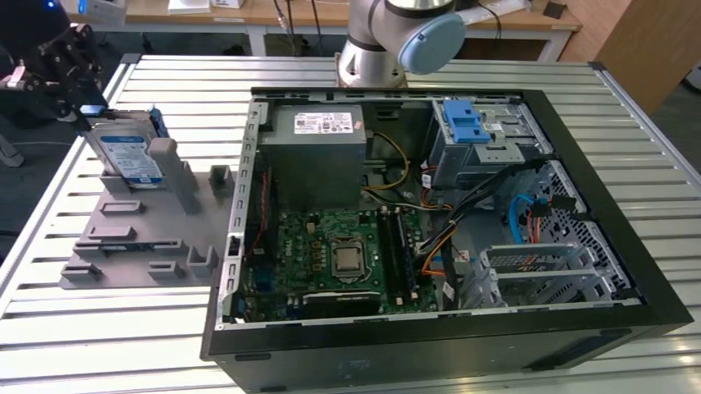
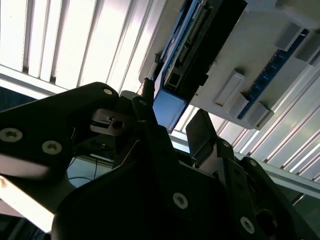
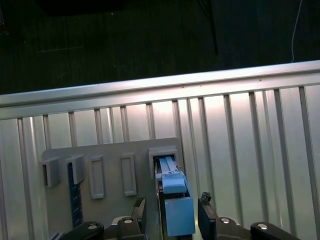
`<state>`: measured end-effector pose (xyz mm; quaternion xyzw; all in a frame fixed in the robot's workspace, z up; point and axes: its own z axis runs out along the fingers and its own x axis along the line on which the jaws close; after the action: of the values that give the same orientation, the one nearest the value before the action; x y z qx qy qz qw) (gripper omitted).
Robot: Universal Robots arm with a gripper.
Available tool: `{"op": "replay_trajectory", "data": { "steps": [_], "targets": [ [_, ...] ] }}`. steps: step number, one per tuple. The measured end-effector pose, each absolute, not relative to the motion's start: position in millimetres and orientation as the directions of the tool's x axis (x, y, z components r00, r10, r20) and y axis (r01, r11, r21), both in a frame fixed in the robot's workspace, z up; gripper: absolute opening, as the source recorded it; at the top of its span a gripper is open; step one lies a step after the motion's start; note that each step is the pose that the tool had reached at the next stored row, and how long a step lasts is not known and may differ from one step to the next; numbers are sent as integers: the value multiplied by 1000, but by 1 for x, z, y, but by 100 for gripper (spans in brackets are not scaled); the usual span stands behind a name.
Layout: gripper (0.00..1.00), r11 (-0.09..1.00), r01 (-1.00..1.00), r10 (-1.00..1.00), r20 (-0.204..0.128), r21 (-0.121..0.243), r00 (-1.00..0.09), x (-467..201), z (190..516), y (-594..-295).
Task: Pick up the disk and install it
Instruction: 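Pick up the disk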
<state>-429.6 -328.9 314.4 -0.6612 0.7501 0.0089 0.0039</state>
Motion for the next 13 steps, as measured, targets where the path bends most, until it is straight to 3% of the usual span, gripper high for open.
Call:
{"op": "replay_trajectory", "data": {
  "steps": [13],
  "targets": [
    [53, 97, -995, -995, -15, 10, -98, -430, 306, -326]
  ]
}}
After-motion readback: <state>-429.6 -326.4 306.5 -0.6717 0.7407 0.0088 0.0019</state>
